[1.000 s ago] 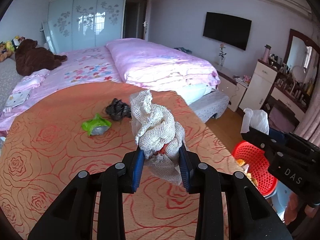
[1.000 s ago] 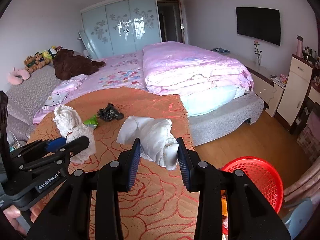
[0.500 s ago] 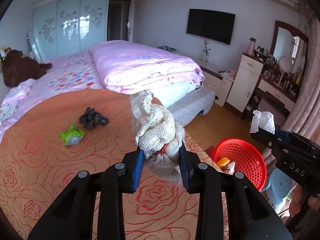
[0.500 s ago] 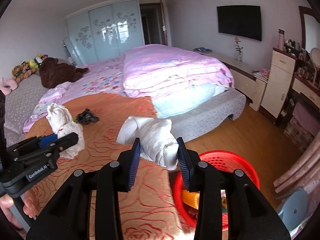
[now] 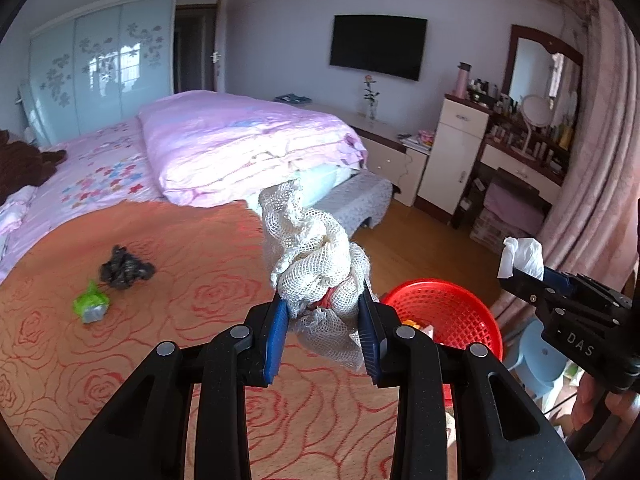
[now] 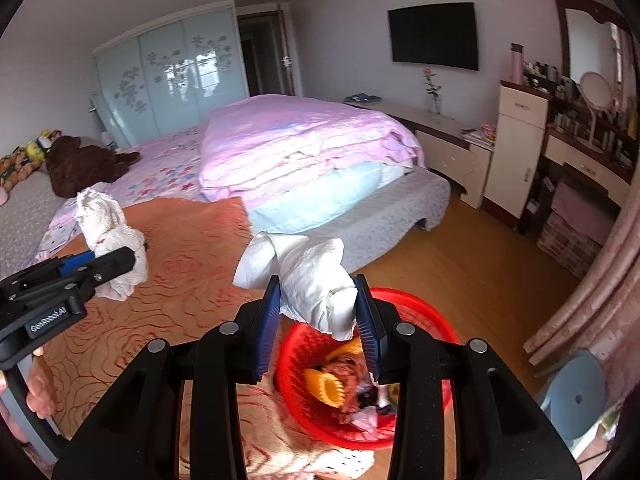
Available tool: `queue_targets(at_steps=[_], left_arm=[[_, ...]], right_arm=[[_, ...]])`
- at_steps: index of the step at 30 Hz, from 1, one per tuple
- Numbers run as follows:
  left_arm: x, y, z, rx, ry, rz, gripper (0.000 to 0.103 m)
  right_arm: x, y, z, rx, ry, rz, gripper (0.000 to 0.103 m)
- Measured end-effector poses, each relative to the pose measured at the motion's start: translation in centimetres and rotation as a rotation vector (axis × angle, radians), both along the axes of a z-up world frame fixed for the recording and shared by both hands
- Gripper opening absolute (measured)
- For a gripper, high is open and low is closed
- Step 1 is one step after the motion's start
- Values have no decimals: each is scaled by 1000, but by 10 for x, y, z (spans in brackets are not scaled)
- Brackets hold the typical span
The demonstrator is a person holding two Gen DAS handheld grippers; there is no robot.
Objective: Collect trash
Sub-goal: 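Open both tools to drop the netting and tissue into the wastebasket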
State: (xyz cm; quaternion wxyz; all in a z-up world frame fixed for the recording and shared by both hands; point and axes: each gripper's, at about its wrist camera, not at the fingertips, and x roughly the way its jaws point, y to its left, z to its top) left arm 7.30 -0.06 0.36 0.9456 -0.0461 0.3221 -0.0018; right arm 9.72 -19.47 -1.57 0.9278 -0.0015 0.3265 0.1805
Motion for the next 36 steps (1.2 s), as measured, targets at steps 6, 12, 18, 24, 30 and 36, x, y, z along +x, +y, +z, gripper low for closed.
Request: queue_targets(at_steps=[6, 12, 18, 24, 30, 36], left_arm=[[8, -20, -4, 0, 7, -45, 30], [15, -36, -9, 5, 16, -97, 30], [25, -50, -22, 9, 43, -152, 30], [39, -62, -36, -8, 90, -194, 30], [51, -75, -51, -20, 140, -242, 31], [57, -86, -67, -22, 188, -282, 36]], right_arm=[[5, -21, -11, 13, 15, -67, 35], [13, -30, -17, 12, 35, -103, 35], [19, -38, -25, 14, 63, -135, 35], [24, -44, -35, 3, 88, -158, 35], [32, -52, -47, -3, 120, -187, 35], [40, -55, -59, -12, 160, -198, 35]])
